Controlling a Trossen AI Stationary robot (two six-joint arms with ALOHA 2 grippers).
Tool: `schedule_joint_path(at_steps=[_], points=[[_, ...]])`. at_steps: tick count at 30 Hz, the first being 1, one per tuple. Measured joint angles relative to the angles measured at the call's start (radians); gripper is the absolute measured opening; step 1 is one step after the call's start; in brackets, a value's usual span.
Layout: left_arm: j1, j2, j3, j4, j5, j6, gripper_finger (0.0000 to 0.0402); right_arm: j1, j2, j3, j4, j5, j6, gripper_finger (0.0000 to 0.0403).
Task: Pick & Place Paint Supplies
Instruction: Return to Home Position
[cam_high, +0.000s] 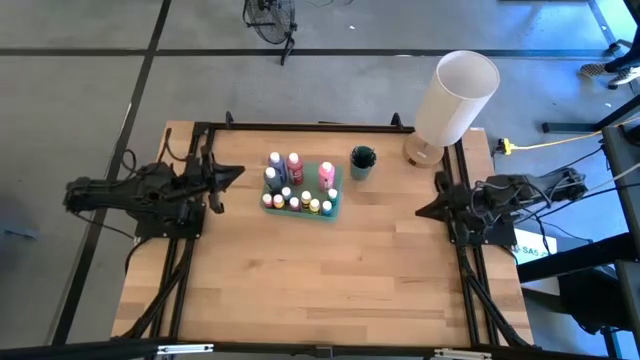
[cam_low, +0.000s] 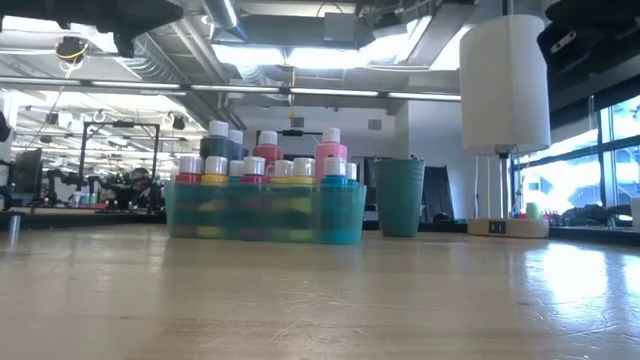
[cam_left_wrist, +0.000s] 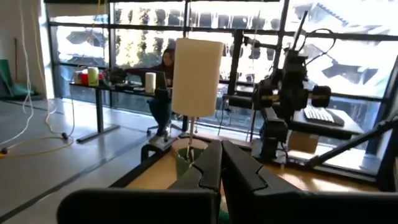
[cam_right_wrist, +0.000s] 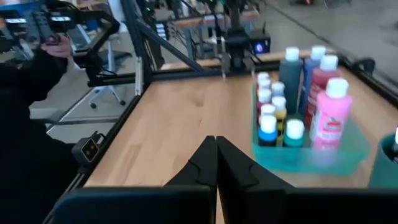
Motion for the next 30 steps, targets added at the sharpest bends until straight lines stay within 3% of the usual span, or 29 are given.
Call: schedule_joint_path(at_steps=[7, 15, 22, 30], points=[[-0.049, -0.081, 0.0, -0.153, -0.127, 0.028, 0.0002, -0.001, -0.068, -0.144, 0.142, -0.032, -0.104, 0.0], [-0.083, -0.158, -0.053, -0.159, -0.132, 0.037, 0.0002, -0.002, -0.176, -0.335, 0.29, -0.06, -0.133, 0.0], [-0.087, -0.237, -0.153, -0.037, -0.124, 0.041, 0.0002, -0.003, -0.276, -0.42, 0.332, -0.101, -0.155, 0.0], [-0.087, -0.243, -0.161, -0.053, -0.118, 0.045, 0.0002, -0.003, -0.273, -0.478, 0.426, -0.15, -0.157, 0.0]])
